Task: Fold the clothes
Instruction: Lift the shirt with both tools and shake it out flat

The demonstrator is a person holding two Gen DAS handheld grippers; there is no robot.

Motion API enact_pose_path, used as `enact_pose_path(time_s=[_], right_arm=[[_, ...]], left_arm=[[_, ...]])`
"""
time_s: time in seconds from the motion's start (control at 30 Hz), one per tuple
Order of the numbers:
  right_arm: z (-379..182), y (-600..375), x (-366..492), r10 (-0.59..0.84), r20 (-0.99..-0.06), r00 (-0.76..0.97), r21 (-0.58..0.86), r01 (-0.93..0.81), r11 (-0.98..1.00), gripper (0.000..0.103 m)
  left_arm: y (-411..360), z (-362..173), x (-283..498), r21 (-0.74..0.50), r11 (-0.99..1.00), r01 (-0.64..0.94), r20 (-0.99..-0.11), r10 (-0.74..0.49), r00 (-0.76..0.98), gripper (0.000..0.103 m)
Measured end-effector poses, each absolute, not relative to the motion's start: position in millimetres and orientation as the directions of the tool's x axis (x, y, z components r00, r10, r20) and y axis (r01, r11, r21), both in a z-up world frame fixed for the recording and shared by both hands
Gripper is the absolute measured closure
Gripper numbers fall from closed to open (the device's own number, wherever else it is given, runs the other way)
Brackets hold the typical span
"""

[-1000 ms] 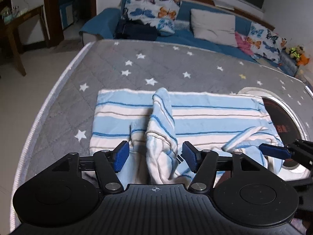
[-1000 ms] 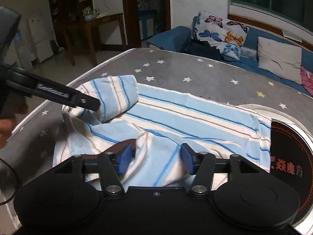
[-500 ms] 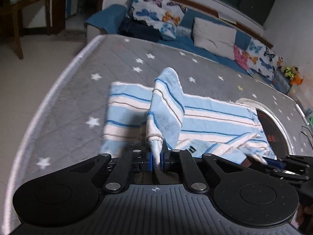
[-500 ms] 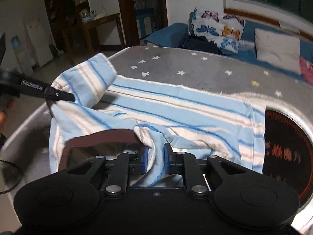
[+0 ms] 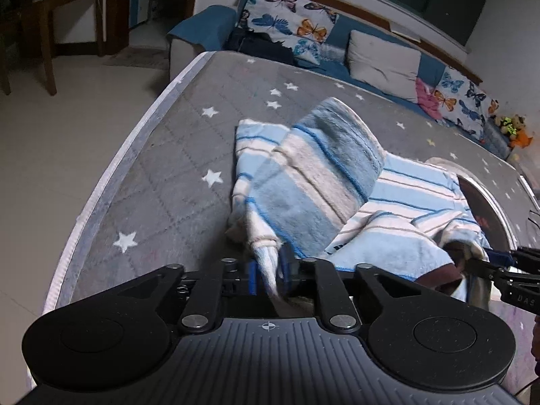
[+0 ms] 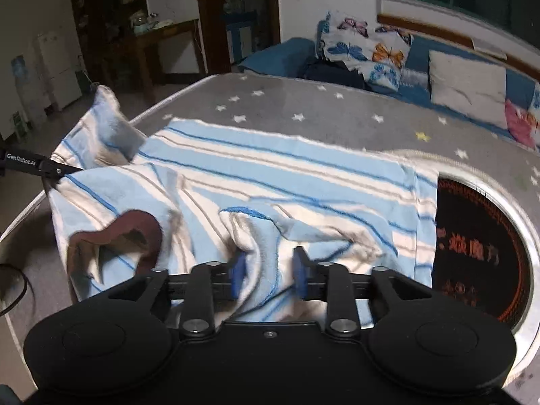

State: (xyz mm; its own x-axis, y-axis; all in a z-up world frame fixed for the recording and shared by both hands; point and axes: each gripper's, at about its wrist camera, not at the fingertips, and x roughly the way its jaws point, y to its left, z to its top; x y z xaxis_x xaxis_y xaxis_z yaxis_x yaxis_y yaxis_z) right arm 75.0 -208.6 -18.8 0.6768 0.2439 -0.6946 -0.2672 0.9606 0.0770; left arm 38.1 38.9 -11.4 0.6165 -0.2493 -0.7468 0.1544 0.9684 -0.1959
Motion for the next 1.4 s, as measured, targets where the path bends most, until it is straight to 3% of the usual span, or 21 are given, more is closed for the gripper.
enact_pose_path(time_s=[0.07, 0.13, 0.2, 0.23, 0.27, 0.3, 0.33, 0.4, 0.77, 0.93, 1.07, 1.17, 1.27, 1.4], right_arm=[[-21, -206, 78, 0.234, -0.702, 0.672, 0.057, -0.275, 0.960, 0.060], [-25, -200, 79, 0.221, -0.713, 0.666, 0.037, -0.280, 0.959, 0.061], [-27, -199, 80, 0.216, -0.716, 0.663, 0.028, -0.282, 0.959, 0.078], [-28, -200, 81, 0.216, -0.717, 0.663, 0.027, -0.283, 0.959, 0.080], [-28, -200, 82, 0.217, -0.719, 0.660, 0.025, -0.287, 0.958, 0.083], [-27, -201, 83, 0.218, -0.721, 0.657, 0.022, -0.293, 0.956, 0.086], [-26, -201, 82, 0.219, -0.723, 0.655, 0.019, -0.298, 0.954, 0.086], [-21, -201, 80, 0.219, -0.724, 0.654, 0.009, -0.308, 0.951, 0.091], [55, -232, 147, 0.069, -0.619, 0.782, -0.174, -0.223, 0.959, 0.094], [145, -264, 204, -0.065, -0.428, 0.901, -0.229, -0.038, 0.973, 0.095], [216, -279, 209, -0.102, -0.239, 0.966, -0.194, 0.055, 0.979, 0.095], [237, -283, 197, -0.108, -0.163, 0.981, -0.203, 0.074, 0.976, 0.095], [227, -287, 179, -0.094, -0.163, 0.982, -0.202, 0.060, 0.978, 0.095], [185, -293, 159, -0.079, -0.258, 0.963, -0.200, 0.027, 0.979, 0.095]], left_arm=[[37, -10, 40, -0.188, 0.968, 0.165, -0.743, -0.250, 0.621, 0.056], [35, -11, 45, -0.192, 0.967, 0.167, -0.749, -0.254, 0.612, 0.056], [34, -13, 50, -0.204, 0.965, 0.164, -0.757, -0.262, 0.598, 0.056], [33, -15, 53, -0.214, 0.963, 0.165, -0.761, -0.271, 0.589, 0.058], [32, -15, 57, -0.226, 0.959, 0.170, -0.765, -0.283, 0.578, 0.064], [31, -16, 59, -0.231, 0.958, 0.173, -0.767, -0.288, 0.573, 0.082], [29, -17, 62, -0.234, 0.955, 0.185, -0.769, -0.298, 0.566, 0.091], [25, -16, 67, -0.241, 0.950, 0.198, -0.768, -0.311, 0.560, 0.094], [21, 63, 152, -0.253, 0.957, 0.143, -0.672, -0.280, 0.685, 0.097], [20, 155, 195, -0.270, 0.957, 0.109, -0.538, -0.244, 0.807, 0.098], [22, 222, 186, -0.336, 0.930, 0.150, -0.368, -0.277, 0.888, 0.098], [20, 249, 169, -0.337, 0.923, 0.186, -0.271, -0.284, 0.920, 0.098], [15, 235, 150, -0.298, 0.934, 0.198, -0.266, -0.281, 0.922, 0.098], [7, 183, 128, -0.242, 0.948, 0.205, -0.352, -0.283, 0.892, 0.098]])
